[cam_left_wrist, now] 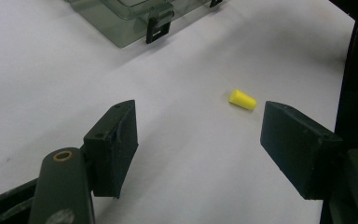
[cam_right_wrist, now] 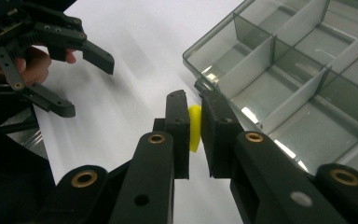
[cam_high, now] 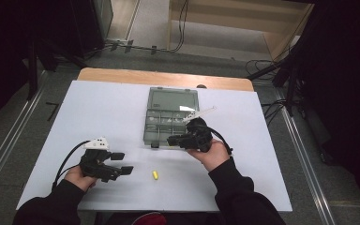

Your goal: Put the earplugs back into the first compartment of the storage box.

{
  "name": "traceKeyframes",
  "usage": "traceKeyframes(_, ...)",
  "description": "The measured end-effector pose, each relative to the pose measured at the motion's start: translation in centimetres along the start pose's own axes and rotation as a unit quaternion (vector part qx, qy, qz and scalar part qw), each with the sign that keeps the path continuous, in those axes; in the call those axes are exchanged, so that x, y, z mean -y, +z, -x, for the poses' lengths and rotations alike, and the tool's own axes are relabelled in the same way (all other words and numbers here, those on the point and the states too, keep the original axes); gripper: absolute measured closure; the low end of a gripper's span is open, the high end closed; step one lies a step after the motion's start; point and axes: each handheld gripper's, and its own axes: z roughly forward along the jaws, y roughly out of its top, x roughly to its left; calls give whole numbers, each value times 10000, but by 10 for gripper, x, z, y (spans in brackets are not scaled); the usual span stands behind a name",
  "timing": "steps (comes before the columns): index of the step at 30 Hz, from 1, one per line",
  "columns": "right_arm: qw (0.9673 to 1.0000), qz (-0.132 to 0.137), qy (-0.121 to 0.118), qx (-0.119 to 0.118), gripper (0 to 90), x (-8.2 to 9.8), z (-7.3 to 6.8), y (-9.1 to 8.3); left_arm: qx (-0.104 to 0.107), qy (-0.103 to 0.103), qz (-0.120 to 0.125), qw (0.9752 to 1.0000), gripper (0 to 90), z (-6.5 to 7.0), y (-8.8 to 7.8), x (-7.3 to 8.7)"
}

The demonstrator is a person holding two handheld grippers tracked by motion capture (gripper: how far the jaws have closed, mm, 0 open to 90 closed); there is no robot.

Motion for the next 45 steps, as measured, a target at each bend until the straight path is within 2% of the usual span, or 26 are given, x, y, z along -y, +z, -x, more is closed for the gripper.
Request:
traceKeyframes(7,10000,-39,-38,21,792,-12,1,3,11,23,16,10000,275,0,0,0)
traceKeyframes(20,10000,47,-41,46,792,-42,6,9,21,12,16,10000,274,-1,-1,1)
traceKeyframes(33,9998,171,30,94,792,-62,20,16,-43,-18,48,10000,275,2,-4,5)
traceKeyframes(38,9999,144,31,77,791,-71,24,23,-65,-68,79,9999,275,1,-7,8)
traceKeyframes(45,9998,29,-35,169,790,-80,30,43,-124,-87,83,9999,274,2,-9,13)
